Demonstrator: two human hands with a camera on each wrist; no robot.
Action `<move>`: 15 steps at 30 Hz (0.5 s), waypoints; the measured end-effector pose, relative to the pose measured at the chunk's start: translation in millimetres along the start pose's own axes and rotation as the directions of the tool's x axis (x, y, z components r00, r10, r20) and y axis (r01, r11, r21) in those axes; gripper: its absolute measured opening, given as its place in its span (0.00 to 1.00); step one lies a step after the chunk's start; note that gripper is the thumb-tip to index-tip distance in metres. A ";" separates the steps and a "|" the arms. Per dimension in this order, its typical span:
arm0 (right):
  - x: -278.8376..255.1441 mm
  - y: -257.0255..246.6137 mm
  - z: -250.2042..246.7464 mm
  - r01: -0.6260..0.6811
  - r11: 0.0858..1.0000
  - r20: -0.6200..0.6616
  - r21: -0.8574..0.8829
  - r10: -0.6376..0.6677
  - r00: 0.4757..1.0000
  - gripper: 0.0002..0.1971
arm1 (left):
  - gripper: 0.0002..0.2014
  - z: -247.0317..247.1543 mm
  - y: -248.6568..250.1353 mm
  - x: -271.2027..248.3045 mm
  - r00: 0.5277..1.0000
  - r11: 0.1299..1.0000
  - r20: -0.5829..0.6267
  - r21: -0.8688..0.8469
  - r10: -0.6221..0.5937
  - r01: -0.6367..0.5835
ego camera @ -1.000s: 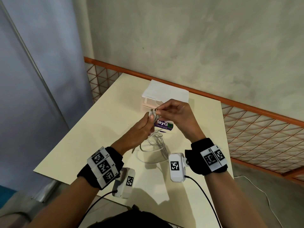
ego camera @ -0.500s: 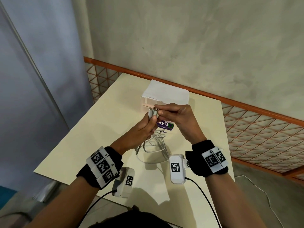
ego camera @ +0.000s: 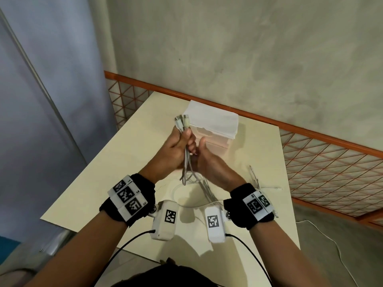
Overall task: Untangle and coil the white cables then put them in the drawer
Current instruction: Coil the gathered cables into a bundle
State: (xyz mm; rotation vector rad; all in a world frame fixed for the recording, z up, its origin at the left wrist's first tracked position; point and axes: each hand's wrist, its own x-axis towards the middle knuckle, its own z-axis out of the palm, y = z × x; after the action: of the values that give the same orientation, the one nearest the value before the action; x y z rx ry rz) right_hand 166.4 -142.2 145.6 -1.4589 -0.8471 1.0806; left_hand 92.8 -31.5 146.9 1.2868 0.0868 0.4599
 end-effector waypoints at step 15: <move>-4.0 0.4 -30.7 -0.049 0.843 -0.290 -0.536 -0.129 0.948 0.23 | 0.08 -42.6 -16.3 -5.6 0.840 0.950 -0.466 -0.262 -0.277 0.168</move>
State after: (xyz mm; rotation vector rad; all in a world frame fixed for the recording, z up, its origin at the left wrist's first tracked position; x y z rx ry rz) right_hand 193.9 -156.3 146.1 -2.0095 -0.9871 0.5589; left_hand 78.9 1.6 118.2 0.9071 0.6064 0.5747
